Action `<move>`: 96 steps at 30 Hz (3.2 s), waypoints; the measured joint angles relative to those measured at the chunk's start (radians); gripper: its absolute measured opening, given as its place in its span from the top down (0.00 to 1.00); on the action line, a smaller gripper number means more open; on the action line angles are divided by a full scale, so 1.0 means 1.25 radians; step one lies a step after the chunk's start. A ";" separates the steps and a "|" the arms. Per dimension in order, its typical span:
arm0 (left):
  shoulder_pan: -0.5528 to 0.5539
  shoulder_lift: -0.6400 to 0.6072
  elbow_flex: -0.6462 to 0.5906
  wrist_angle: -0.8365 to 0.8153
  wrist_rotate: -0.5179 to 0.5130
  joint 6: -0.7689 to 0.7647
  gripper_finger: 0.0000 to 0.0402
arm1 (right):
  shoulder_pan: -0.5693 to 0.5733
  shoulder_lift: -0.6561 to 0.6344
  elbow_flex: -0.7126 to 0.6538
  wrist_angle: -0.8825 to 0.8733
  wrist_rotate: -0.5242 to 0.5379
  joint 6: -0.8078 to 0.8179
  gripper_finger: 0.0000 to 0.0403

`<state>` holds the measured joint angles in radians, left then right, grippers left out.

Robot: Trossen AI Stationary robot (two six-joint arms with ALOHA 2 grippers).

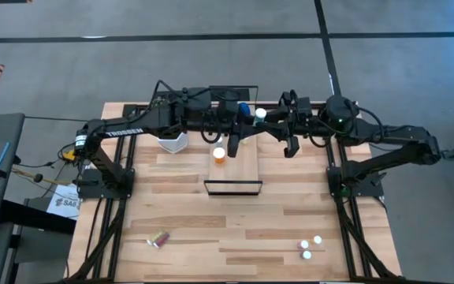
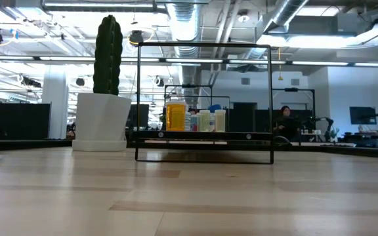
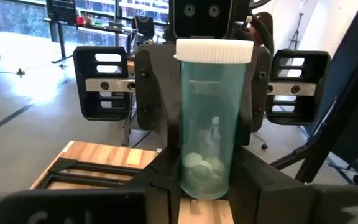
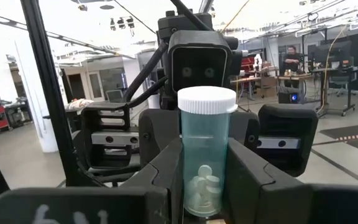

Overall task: Pick and place medicine bottles onto shelf by color
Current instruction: Put the blue pill bottle on the shelf

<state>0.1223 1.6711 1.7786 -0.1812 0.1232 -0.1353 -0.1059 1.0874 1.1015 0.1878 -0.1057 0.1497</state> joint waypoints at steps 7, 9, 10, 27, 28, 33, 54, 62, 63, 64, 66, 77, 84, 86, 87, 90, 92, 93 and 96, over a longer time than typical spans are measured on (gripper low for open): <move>0.000 0.002 0.000 -0.005 -0.011 -0.001 0.77 | -0.017 -0.035 0.000 -0.078 -0.002 0.055 0.71; 0.000 0.002 0.000 -0.009 -0.015 -0.001 0.80 | -0.026 -0.049 0.000 -0.113 -0.003 0.074 0.69; 0.001 0.002 0.000 -0.013 -0.017 -0.001 0.81 | -0.030 -0.057 0.000 -0.137 -0.003 0.083 0.67; 0.007 -0.002 0.002 -0.117 0.005 -0.049 0.82 | -0.081 -0.023 0.308 -0.669 -0.003 0.140 0.39; 0.008 -0.002 0.002 -0.117 0.012 -0.050 0.82 | -0.080 -0.010 0.329 -0.696 -0.003 0.140 0.39; 0.004 -0.002 0.002 -0.118 0.025 -0.067 0.81 | -0.078 0.074 0.413 -0.810 -0.030 0.128 0.39; -0.009 -0.001 0.001 -0.157 0.026 -0.087 0.81 | -0.068 0.206 0.542 -0.884 -0.104 -0.035 0.39; -0.009 -0.001 0.001 -0.164 0.039 -0.087 0.81 | -0.068 0.203 0.542 -0.874 -0.105 -0.043 0.48; -0.009 -0.001 0.001 -0.163 0.039 -0.087 0.81 | -0.068 0.203 0.542 -0.874 -0.105 -0.043 0.50; -0.008 -0.001 0.001 -0.163 0.039 -0.087 0.81 | -0.068 0.203 0.542 -0.874 -0.105 -0.043 0.52; -0.008 -0.001 0.001 -0.164 0.039 -0.087 0.81 | -0.067 0.203 0.542 -0.874 -0.105 -0.043 0.58; -0.009 0.000 0.001 -0.164 -0.006 -0.097 0.78 | -0.076 0.203 0.542 -0.881 -0.105 -0.044 0.71; -0.005 0.001 0.024 -0.204 -0.023 -0.091 0.62 | -0.121 0.203 0.542 -0.936 -0.107 -0.042 0.67; -0.004 0.001 0.040 -0.242 -0.026 -0.091 0.56 | -0.138 0.202 0.542 -0.971 -0.104 -0.042 0.68; -0.003 0.001 0.049 -0.269 -0.027 -0.093 0.54 | -0.146 0.204 0.542 -0.982 -0.103 -0.042 0.68; 0.002 0.001 0.086 -0.364 -0.027 -0.118 0.48 | -0.160 0.219 0.542 -1.008 -0.100 -0.041 0.68; 0.002 0.000 0.107 -0.429 -0.029 -0.140 0.45 | -0.164 0.238 0.542 -1.019 -0.097 -0.041 0.67; 0.002 0.000 0.115 -0.460 -0.035 -0.152 0.45 | -0.163 0.250 0.542 -1.022 -0.091 -0.041 0.67; -0.004 0.000 0.143 -0.572 -0.040 -0.186 0.44 | -0.163 0.296 0.542 -1.035 -0.063 -0.043 0.66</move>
<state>0.1172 1.6710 1.9578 -0.8967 0.0734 -0.3676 -0.3092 1.4579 1.7790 -1.1057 -0.1849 0.0965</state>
